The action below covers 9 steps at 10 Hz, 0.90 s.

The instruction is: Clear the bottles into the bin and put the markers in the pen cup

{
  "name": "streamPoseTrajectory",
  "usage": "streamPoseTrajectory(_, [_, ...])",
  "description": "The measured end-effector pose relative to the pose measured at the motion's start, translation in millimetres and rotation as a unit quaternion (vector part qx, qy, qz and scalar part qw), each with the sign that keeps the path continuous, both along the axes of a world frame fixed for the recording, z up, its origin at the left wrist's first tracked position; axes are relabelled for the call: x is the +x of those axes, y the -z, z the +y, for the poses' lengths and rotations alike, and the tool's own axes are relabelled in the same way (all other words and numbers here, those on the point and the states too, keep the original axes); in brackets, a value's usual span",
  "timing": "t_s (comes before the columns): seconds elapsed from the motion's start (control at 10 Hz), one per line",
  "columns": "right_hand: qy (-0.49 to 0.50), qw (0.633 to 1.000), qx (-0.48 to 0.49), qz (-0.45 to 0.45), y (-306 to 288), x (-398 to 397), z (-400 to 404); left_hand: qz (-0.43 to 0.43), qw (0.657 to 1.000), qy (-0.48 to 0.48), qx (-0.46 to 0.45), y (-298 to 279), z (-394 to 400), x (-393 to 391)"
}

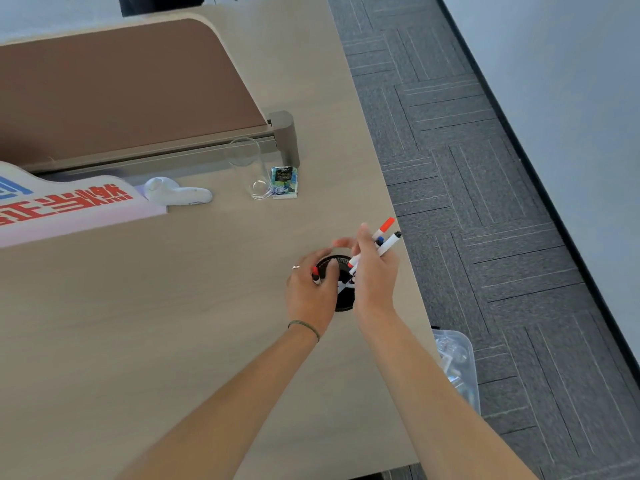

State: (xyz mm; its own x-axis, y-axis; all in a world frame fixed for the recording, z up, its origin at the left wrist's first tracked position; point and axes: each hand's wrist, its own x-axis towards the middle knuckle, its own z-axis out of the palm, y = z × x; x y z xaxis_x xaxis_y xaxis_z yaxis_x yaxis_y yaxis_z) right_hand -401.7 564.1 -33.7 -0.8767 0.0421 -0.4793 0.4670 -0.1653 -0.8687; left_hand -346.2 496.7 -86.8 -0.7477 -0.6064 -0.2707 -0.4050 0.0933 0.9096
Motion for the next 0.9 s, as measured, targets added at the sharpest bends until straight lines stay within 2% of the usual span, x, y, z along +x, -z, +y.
streamPoseTrajectory(0.2, [-0.014, 0.999, 0.031, -0.005, 24.2, 5.5, 10.0, 0.0, 0.999, 0.032, -0.022, 4.0, -0.9, 9.5])
streamPoseTrajectory(0.4, [-0.108, 0.991, 0.077, 0.015, 34.5, 23.4, 8.3, -0.003, 1.0, 0.018, 0.017, -3.3, 0.2, 10.4])
streamPoseTrajectory(0.5, [-0.149, 0.977, 0.125, 0.081, 38.6, 26.9, 11.1, 0.0, 1.0, 0.024, 0.008, -6.5, -1.6, 11.7])
streamPoseTrajectory(0.6, [-0.162, 0.966, 0.131, 0.154, 43.2, 28.9, 16.5, 0.013, 0.999, 0.039, -0.013, -4.4, -5.3, 13.8])
streamPoseTrajectory(0.7, [-0.18, 0.956, 0.151, 0.179, 42.9, 33.3, 21.8, 0.009, 0.999, 0.034, -0.027, -5.2, -8.7, 14.6])
streamPoseTrajectory(0.8, [-0.172, 0.942, 0.18, 0.225, 42.5, 34.7, 30.0, 0.03, 0.994, 0.026, -0.106, -16.0, -15.8, 13.3])
streamPoseTrajectory(0.9, [-0.138, 0.928, 0.189, 0.289, 24.6, 32.8, 37.1, 0.131, 0.965, 0.029, -0.225, -48.6, -23.8, 10.7])
